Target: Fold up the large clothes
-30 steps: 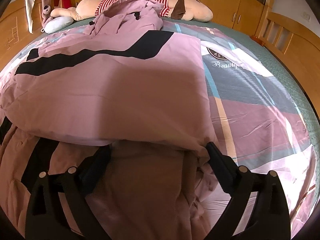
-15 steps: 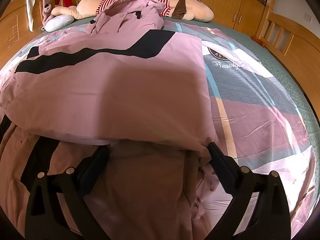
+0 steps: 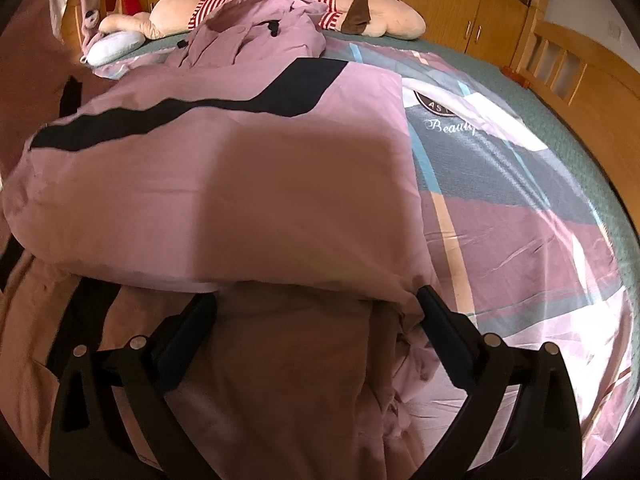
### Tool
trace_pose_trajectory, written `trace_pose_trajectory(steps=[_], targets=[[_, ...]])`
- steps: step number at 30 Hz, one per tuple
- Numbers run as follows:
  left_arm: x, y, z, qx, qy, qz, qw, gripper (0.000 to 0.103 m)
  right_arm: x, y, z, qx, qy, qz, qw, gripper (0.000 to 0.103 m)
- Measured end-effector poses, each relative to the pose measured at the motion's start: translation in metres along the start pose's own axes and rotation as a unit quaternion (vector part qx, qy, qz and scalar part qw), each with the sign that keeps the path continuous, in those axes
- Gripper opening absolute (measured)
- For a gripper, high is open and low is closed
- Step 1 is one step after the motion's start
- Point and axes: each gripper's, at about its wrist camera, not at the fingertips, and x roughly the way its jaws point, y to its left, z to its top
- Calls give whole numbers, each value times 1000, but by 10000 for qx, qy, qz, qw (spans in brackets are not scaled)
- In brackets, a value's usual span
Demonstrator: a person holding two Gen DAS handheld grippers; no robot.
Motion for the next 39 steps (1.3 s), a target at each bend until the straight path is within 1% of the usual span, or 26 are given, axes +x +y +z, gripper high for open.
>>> trace_pose_trajectory(steps=[1, 3, 4, 5, 6, 7, 8, 10, 11, 12, 13, 15, 16, 18, 19, 20, 23, 25, 26, 27, 29, 32, 33, 36, 37, 39], targets=[[21, -18, -12, 263, 443, 75, 9986, 7, -2, -4, 1, 136, 16, 68, 9999, 100], [53, -42, -35, 752, 1097, 429, 9902, 11, -11, -28, 5, 887, 58, 443, 9951, 100], [65, -51, -48, 1116, 1322, 845, 9813, 30, -14, -41, 5, 1281, 73, 662, 9895, 100], [67, -55, -56, 1332, 1367, 973, 9768, 76, -17, -57, 4, 1776, 87, 905, 9799, 100], [60, -54, -57, 1432, 1139, 1019, 9778, 91, -18, -68, 3, 2094, 85, 1079, 9718, 100], [54, -53, -53, 1424, 890, 980, 9809, 93, -20, -83, -1, 2534, 15, 1402, 9571, 100], [46, -50, -49, 1318, 698, 902, 9847, 94, -22, -91, -3, 2776, -35, 1599, 9473, 100], [26, -33, -37, 849, 436, 636, 9934, 95, -25, -104, -5, 3190, -122, 2392, 9170, 101], [19, -26, -36, 673, 311, 617, 9953, 97, -26, -100, -2, 3135, -67, 2752, 9088, 101], [12, -16, -34, 484, 187, 721, 9960, 97, -28, -93, 0, 2994, -17, 2950, 9074, 101], [7, 4, -30, 147, 96, 1020, 9946, 97, -32, -81, 4, 2719, 31, 3124, 9102, 100], [4, 28, -28, -340, 58, 1364, 9901, 97, -37, -47, 11, 1976, 302, 3169, 9272, 100], [4, 48, -27, -775, 2, 1564, 9846, 97, -37, -33, 10, 1670, 472, 3087, 9352, 100], [2, 76, -33, -1468, -59, 1673, 9749, 97, -30, 3, 3, 976, 773, 2654, 9561, 98], [3, 93, -36, -1839, -65, 1618, 9695, 97, -27, 14, -1, 802, 821, 2565, 9597, 84], [2, 105, -38, -2042, -70, 1594, 9658, 97, -26, 23, -5, 646, 883, 2550, 9607, 62], [1, 119, -46, -2313, -59, 1730, 9574, 97, -34, 41, -5, 265, 781, 2641, 9610, 27], [4, 121, -48, -2247, -15, 1890, 9559, 97, -43, 34, 6, 404, 489, 2804, 9578, 18], [6, 120, -48, -2198, 19, 1953, 9558, 97, -47, 30, 11, 457, 347, 2739, 9600, 16], [9, 118, -48, -2169, 38, 1978, 9559, 97, -55, 21, 20, 525, -9, 2429, 9686, 15], [13, 118, -49, -2131, 80, 2004, 9562, 97, -64, 0, 36, 773, -502, 1904, 9774, 14], [19, 120, -51, -2077, 143, 2071, 9559, 97, -60, -32, 50, 1197, -865, 1346, 9798, 14], [23, 120, -49, -2048, 168, 2097, 9559, 97, -54, -44, 53, 1320, -873, 1244, 9795, 14], [27, 118, -52, -1964, 247, 2192, 9554, 97, -33, -55, 45, 1711, -577, 1486, 9723, 18], [29, 118, -51, -1930, 270, 2231, 9551, 97, -29, -57, 43, 1823, -509, 1447, 9712, 23], [30, 119, -51, -1906, 288, 2262, 9548, 97, -28, -61, 37, 1960, -466, 1336, 9703, 42]])
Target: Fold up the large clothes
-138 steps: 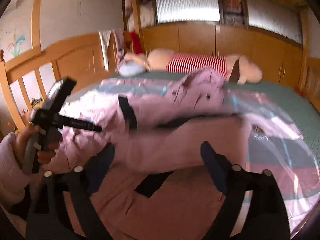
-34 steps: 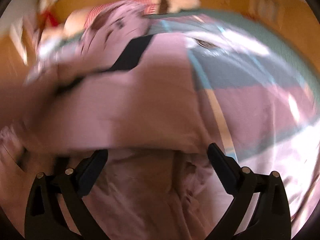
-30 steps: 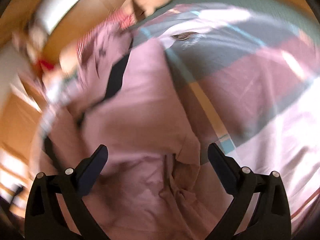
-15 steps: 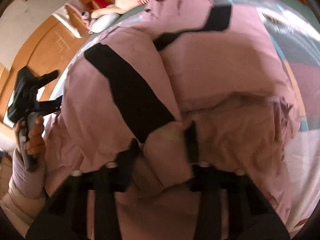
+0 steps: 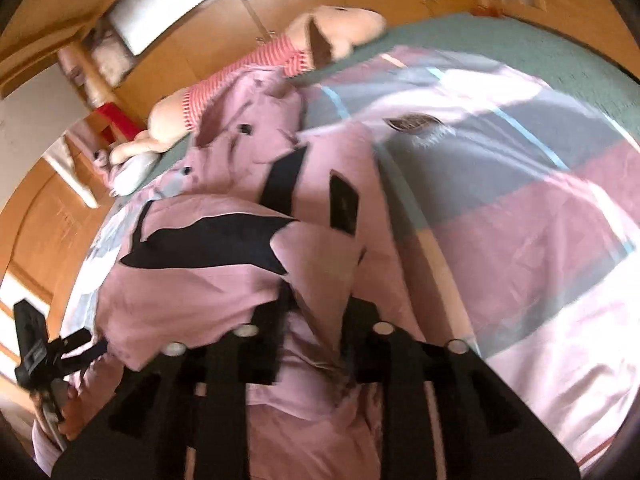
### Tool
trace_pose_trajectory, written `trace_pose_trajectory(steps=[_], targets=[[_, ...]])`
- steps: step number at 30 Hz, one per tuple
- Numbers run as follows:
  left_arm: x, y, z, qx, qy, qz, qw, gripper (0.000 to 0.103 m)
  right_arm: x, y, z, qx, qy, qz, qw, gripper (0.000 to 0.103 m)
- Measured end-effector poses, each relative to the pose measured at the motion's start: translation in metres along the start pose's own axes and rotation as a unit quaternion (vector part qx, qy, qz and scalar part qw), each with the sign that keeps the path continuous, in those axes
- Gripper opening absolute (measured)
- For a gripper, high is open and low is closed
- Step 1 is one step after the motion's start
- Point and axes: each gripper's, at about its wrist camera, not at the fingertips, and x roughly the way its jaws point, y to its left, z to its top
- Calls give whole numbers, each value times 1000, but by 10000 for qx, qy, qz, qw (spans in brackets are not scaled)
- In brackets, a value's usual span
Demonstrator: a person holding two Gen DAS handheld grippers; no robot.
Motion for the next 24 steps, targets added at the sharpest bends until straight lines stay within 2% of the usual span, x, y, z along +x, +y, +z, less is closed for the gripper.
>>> trace_pose_trajectory(steps=[1, 2, 5, 8, 9, 12, 14, 16, 17, 19, 20, 24], targets=[[1, 1, 0, 2, 14, 17, 10000, 97, -1, -5, 0, 103, 0, -60, 9999, 61], [1, 1, 0, 1, 29, 31, 10000, 97, -7, -15, -1, 203, -17, -14, 9998, 74], [4, 5, 1, -69, 105, 79, 9999, 97, -5, -29, -3, 655, 271, 680, 9952, 75], [8, 7, 1, -44, 89, 131, 9999, 96, 4, -24, -3, 658, 519, 784, 9934, 74], [9, 6, 2, -4, 72, 161, 9998, 94, 5, -20, -5, 593, 537, 765, 9939, 71], [10, 4, 1, 121, 20, 486, 9987, 72, 5, -11, -8, 318, 558, 657, 9958, 33], [9, 7, 2, 153, -9, 568, 9983, 55, 2, -12, -8, 358, 491, 800, 9949, 23], [4, 12, 5, 38, -53, 434, 9990, 47, -1, -13, -7, 328, 369, 793, 9956, 14], [2, 13, 7, 14, -81, 409, 9991, 43, -3, -12, -7, 305, 317, 771, 9960, 13], [-3, 11, 9, 120, -166, 544, 9983, 21, -9, -8, -6, 184, 134, 613, 9979, 11], [-5, 9, 11, 176, -176, 605, 9979, 17, -11, -7, -7, 134, 73, 561, 9983, 10], [-6, 12, 11, 112, -120, 627, 9979, 15, -18, -7, -4, 62, -158, 342, 9993, 7]])
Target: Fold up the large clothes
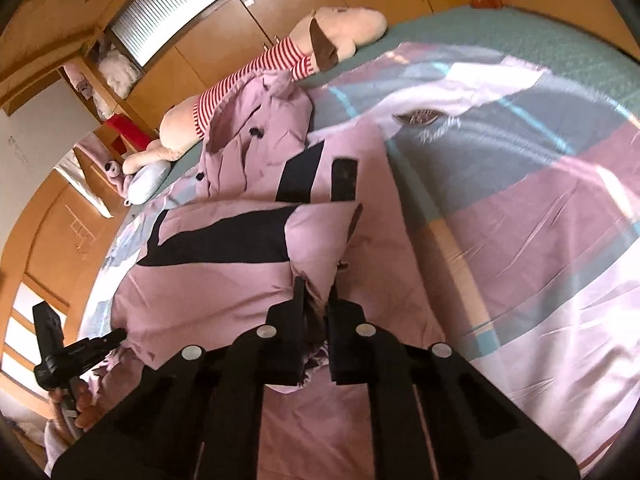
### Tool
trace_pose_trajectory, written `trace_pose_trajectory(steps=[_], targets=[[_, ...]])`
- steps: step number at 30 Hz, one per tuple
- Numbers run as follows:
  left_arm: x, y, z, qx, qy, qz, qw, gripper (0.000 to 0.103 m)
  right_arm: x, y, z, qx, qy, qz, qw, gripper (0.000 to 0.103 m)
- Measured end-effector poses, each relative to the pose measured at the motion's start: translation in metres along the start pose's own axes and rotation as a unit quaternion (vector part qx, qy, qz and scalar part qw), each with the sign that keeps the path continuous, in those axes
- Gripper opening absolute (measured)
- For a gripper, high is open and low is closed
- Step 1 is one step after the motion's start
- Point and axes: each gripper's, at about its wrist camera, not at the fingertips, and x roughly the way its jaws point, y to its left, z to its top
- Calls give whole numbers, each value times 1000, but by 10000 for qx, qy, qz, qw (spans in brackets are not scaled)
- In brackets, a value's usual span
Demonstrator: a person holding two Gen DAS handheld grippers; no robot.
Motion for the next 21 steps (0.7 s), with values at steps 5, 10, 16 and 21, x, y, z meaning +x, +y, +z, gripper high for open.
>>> trace_pose_trajectory(steps=[5, 10, 16, 21], targets=[[5, 0, -2, 22, 268, -80, 9996, 49, 5, -11, 3, 172, 136, 132, 9997, 6], [13, -7, -7, 143, 419, -151, 9989, 62, 10, -13, 0, 306, 422, 430, 9977, 39], [16, -17, -12, 491, 331, 255, 9979, 48, 18, 4, -11, 5, 559, 366, 9978, 39], [10, -18, -8, 608, 179, 557, 9964, 21, 13, 4, -10, -70, 307, 168, 9994, 11]])
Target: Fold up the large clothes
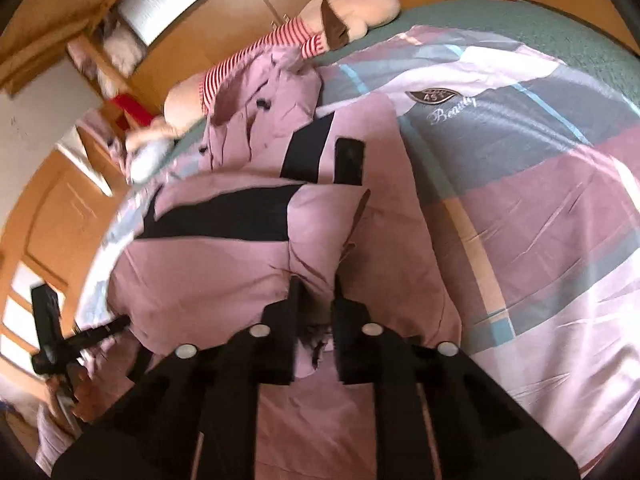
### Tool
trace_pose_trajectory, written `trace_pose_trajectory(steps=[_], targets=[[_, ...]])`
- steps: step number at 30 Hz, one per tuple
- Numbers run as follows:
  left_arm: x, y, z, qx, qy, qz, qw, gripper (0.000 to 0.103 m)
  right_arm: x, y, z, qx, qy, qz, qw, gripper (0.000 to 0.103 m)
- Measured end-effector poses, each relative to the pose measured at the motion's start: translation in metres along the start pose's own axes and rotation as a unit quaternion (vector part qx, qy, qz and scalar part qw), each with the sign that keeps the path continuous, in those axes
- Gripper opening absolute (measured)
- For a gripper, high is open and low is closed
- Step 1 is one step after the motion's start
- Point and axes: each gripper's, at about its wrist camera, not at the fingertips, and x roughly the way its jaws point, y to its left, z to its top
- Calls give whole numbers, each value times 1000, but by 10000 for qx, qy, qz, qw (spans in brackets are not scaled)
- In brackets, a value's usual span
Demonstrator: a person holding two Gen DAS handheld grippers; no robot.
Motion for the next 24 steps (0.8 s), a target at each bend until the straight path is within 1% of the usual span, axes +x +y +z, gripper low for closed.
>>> trace_pose_trajectory(steps=[1, 3, 5, 8, 11, 14, 17, 18, 19, 20, 21, 22, 23, 24], targets=[[-1, 0, 0, 35, -14, 18, 10000, 19, -3, 1, 1, -66, -108, -114, 9999, 10], [-3, 0, 0, 27, -28, 52, 10000, 19, -9, 5, 2, -224, -338, -421, 9983, 8], [-3, -1, -1, 51, -23, 122, 9999, 18, -13, 2, 4, -201, -440, -556, 9973, 7], [-2, 0, -1, 65, -17, 157, 9999, 18, -12, -4, 4, -72, -431, -668, 9968, 4], [-2, 1, 0, 43, -1, 161, 9999, 18, -9, -8, 3, -41, -415, -895, 9951, 4], [-2, 0, -1, 71, -7, 192, 9998, 18, -5, -12, 2, 25, -312, -907, 9954, 4], [-4, -4, -2, 185, -28, 312, 9993, 18, -3, -14, 1, 36, -229, -906, 9956, 6], [-6, -7, -3, 255, -67, 414, 9988, 19, -4, -15, 2, 67, -216, -982, 9949, 6], [-9, -10, -3, 323, -121, 571, 9978, 23, -6, -17, 2, 93, -240, -1082, 9938, 9], [-12, -13, -3, 423, -216, 796, 9957, 23, -10, -20, 3, 154, -322, -1236, 9917, 22], [-16, -17, -4, 527, -324, 1002, 9930, 33, -14, -23, 4, 228, -433, -1396, 9890, 31], [-21, -21, -5, 618, -450, 1103, 9910, 46, -19, -25, 5, 278, -544, -1466, 9873, 48], [-25, -23, -5, 636, -535, 1097, 9905, 53, -23, -26, 5, 300, -647, -1446, 9869, 51], [-31, -25, -5, 633, -681, 1108, 9895, 63, -28, -24, 6, 277, -776, -1351, 9874, 51]])
